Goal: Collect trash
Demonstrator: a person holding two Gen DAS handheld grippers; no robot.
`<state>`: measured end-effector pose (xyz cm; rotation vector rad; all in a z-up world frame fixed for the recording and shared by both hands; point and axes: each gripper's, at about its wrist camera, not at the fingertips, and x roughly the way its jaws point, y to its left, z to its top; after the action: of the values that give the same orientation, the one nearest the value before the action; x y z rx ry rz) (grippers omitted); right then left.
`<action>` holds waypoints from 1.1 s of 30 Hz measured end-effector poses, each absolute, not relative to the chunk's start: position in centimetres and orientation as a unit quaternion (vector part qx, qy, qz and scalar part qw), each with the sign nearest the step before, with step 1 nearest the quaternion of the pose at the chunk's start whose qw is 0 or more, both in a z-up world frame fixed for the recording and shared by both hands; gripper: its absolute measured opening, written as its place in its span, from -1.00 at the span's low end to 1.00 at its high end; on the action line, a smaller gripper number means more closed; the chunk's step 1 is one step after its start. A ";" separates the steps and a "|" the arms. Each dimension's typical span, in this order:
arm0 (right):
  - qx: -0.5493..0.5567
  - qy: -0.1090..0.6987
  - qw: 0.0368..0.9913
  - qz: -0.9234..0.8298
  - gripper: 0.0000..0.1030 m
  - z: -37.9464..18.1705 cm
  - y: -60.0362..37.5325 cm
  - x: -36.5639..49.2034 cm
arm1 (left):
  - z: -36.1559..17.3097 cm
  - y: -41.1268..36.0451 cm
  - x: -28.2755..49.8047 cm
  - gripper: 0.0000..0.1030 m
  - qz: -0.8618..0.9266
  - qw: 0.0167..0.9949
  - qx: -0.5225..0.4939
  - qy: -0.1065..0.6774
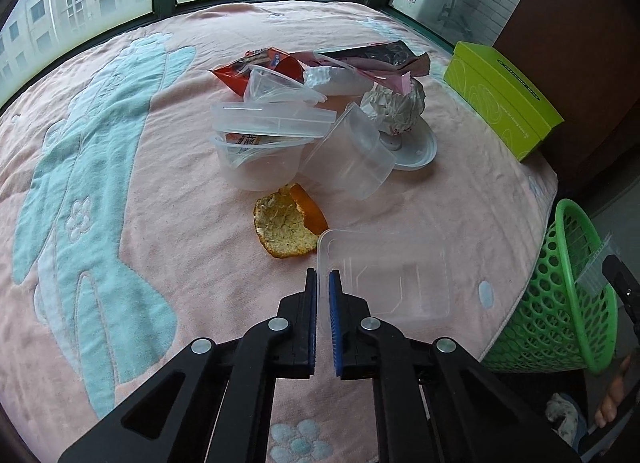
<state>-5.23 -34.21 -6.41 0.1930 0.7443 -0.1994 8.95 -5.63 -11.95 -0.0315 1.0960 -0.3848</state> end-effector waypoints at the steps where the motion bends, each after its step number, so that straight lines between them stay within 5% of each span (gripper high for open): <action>1: 0.097 0.363 0.921 -0.101 0.47 -6.5 -34.5 -5.5 | -11.7 -5.7 8.7 -0.88 -0.183 0.837 -0.015 0.516; 14: 0.117 0.353 0.916 -0.149 0.49 -6.2 -37.6 -9.2 | -4.9 -8.3 6.6 -0.88 -0.238 0.857 -0.012 0.456; 33: 0.144 0.330 0.912 -0.196 0.63 -5.6 -41.8 -13.6 | 0.6 -21.9 4.1 -0.88 -0.348 0.843 0.061 0.405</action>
<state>-13.62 -41.78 -5.59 0.2976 0.6798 -0.4035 4.08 -21.94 0.60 0.1287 0.8553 -0.7354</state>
